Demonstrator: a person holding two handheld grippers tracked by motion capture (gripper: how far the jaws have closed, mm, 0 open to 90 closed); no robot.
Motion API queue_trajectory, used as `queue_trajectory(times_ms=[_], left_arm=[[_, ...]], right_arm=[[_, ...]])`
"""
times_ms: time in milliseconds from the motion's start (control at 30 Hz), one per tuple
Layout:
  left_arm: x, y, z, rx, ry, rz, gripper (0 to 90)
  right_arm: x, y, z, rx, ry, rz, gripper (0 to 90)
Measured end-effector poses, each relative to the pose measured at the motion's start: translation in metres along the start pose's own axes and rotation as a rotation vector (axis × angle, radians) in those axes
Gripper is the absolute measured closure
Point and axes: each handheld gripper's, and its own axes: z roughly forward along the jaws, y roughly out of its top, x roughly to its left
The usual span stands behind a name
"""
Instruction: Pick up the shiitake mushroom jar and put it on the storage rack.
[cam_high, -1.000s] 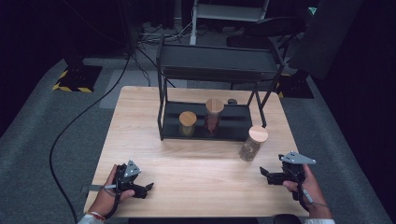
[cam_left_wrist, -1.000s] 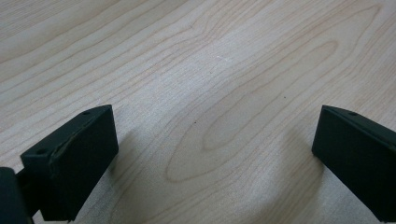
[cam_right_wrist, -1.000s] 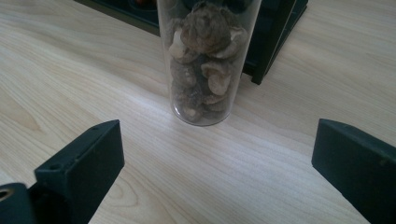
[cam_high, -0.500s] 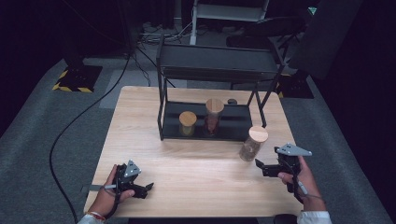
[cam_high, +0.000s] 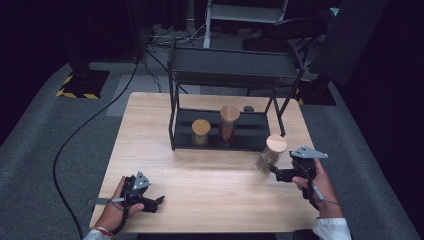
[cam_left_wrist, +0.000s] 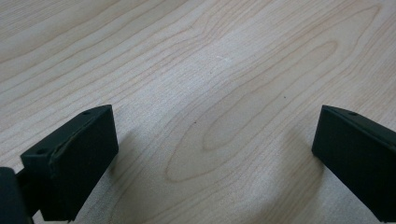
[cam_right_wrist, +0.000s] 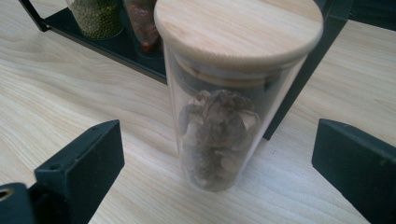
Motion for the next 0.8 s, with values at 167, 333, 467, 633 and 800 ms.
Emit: queue_trajectory(times_ms=[167, 333, 467, 633, 800], left_arm=[[0.000, 0.000, 0.000, 0.000, 0.000, 0.000, 0.0], [0.000, 0.000, 0.000, -0.001, 0.000, 0.000, 0.0], [0.000, 0.000, 0.000, 0.000, 0.000, 0.000, 0.0], [0.000, 0.000, 0.000, 0.000, 0.000, 0.000, 0.0], [0.000, 0.000, 0.000, -0.001, 0.000, 0.000, 0.0]], right_arm=[[0.000, 0.005, 0.004, -0.003, -0.004, 0.010, 2.3], [0.000, 0.010, 0.010, 0.001, -0.008, 0.019, 2.4], [0.000, 0.014, 0.015, 0.003, -0.012, 0.023, 2.4], [0.000, 0.020, 0.021, 0.015, -0.020, 0.039, 2.6], [0.000, 0.026, 0.028, 0.027, -0.029, 0.061, 2.7]])
